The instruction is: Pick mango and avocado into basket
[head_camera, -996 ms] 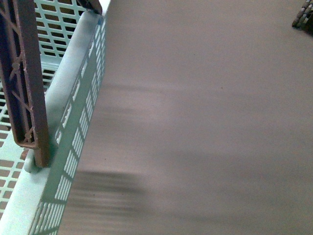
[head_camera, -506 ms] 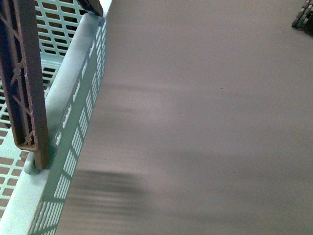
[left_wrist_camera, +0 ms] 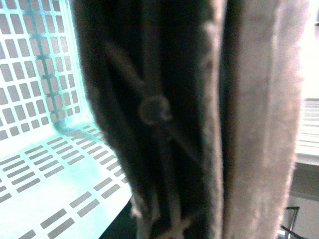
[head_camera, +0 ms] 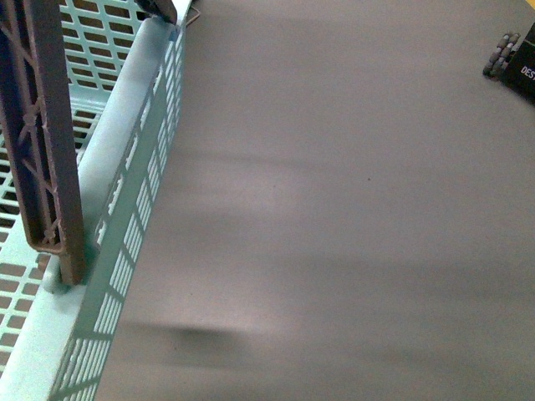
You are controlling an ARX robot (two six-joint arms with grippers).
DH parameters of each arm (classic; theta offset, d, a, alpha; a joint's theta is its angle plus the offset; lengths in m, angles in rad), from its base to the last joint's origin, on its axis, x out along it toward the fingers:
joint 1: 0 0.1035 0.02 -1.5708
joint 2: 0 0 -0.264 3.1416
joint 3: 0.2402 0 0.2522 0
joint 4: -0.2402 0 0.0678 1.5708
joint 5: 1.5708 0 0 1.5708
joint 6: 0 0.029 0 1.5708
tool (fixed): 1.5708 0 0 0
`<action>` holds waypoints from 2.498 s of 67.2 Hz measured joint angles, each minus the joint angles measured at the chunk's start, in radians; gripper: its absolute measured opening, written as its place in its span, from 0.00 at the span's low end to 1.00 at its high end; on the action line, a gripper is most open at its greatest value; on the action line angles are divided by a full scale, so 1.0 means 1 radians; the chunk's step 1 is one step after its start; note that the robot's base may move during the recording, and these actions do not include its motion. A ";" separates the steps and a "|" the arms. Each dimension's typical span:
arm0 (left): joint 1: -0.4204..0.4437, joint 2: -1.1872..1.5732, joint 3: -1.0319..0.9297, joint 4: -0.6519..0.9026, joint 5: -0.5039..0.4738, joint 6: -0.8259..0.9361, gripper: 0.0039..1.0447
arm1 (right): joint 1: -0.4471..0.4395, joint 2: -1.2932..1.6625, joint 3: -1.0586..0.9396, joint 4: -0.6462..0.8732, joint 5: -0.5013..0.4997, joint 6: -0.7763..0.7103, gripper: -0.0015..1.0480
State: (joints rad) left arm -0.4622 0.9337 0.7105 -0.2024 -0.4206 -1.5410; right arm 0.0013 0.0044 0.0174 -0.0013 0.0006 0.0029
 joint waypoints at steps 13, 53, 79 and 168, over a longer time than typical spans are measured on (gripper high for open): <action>0.000 0.000 0.002 0.000 0.001 0.000 0.14 | 0.000 0.000 0.000 0.000 0.000 0.000 0.92; 0.000 0.000 0.004 0.000 0.001 0.000 0.14 | 0.000 0.000 0.000 0.000 0.000 0.000 0.92; 0.000 0.000 0.005 0.000 0.001 0.000 0.14 | 0.000 0.000 0.000 0.000 0.000 0.000 0.92; -0.003 -0.001 0.008 0.000 0.002 0.000 0.14 | 0.000 0.000 0.000 0.000 0.002 0.000 0.92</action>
State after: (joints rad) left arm -0.4652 0.9329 0.7181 -0.2028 -0.4187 -1.5410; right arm 0.0013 0.0044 0.0174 -0.0010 0.0029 0.0025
